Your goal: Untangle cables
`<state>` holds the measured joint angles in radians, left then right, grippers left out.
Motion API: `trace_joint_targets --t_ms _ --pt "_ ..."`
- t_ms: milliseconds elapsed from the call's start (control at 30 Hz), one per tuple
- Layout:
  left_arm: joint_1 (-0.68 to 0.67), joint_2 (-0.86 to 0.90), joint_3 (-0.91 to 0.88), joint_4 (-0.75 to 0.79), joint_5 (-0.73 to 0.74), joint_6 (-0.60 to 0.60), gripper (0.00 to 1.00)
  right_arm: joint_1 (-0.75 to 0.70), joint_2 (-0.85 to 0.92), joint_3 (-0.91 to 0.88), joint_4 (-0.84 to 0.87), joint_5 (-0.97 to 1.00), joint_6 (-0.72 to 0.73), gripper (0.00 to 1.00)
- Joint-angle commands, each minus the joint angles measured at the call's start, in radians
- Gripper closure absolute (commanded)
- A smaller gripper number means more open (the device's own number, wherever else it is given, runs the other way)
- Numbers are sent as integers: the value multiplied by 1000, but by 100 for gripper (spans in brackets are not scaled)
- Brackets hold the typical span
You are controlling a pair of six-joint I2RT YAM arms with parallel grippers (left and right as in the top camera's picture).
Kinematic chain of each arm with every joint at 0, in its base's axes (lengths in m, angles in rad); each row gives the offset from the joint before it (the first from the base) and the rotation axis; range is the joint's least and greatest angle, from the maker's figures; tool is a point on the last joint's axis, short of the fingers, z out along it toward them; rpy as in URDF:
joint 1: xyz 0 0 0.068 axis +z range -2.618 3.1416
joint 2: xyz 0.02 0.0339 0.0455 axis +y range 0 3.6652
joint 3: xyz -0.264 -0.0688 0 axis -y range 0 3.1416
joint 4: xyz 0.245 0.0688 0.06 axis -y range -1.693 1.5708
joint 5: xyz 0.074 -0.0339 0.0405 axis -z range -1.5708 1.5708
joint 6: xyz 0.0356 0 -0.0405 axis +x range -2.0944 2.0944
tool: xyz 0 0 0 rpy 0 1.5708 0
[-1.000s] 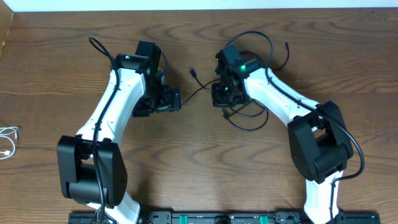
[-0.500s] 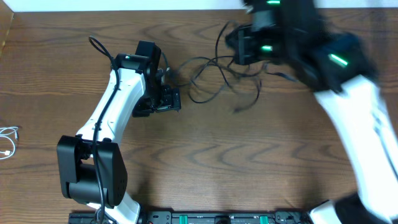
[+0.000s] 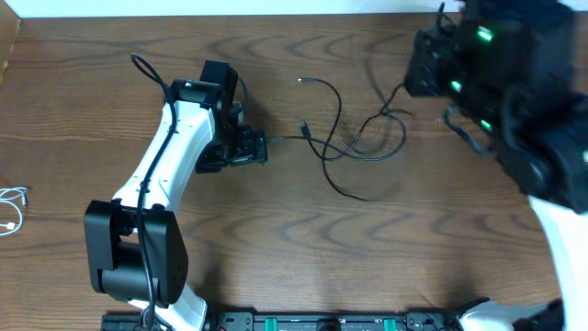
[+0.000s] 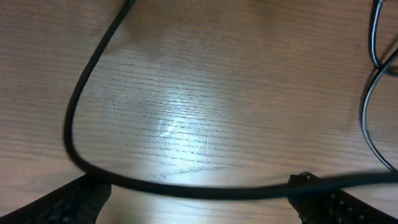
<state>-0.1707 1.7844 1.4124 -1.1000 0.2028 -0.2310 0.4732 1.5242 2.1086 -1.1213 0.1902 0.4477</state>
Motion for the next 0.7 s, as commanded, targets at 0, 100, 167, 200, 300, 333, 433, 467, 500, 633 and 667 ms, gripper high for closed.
trace_joint_targets --t_ms 0,100,167,200,300,333,433,467,500,633,667 --pt "1 8 -3 -5 -13 10 4 -2 0 4 71 76 57 99" --pt "1 8 -3 -6 -13 10 4 -6 -25 24 187 81 39 99" --pt "1 8 -3 -6 -13 10 4 -17 -47 43 262 103 6 99" --pt "1 8 -3 -6 -13 10 4 -24 -56 52 287 122 1 99" --pt "1 8 -3 -6 -13 10 4 -58 -77 91 330 152 -1 99" --pt "1 8 -3 -6 -13 10 4 -72 -80 107 328 152 -1 99" --pt "1 8 -3 -5 -13 10 4 -120 -84 139 309 156 -37 99" --pt "1 8 -3 -6 -13 10 4 -138 -84 139 288 172 -45 99" --pt "1 8 -3 -6 -13 10 4 -151 -82 139 261 190 -44 99" --pt "1 8 -3 -6 -13 10 4 -192 -37 119 100 217 -33 99" --pt "1 8 -3 -6 -13 10 4 -195 -12 114 45 178 -6 99"
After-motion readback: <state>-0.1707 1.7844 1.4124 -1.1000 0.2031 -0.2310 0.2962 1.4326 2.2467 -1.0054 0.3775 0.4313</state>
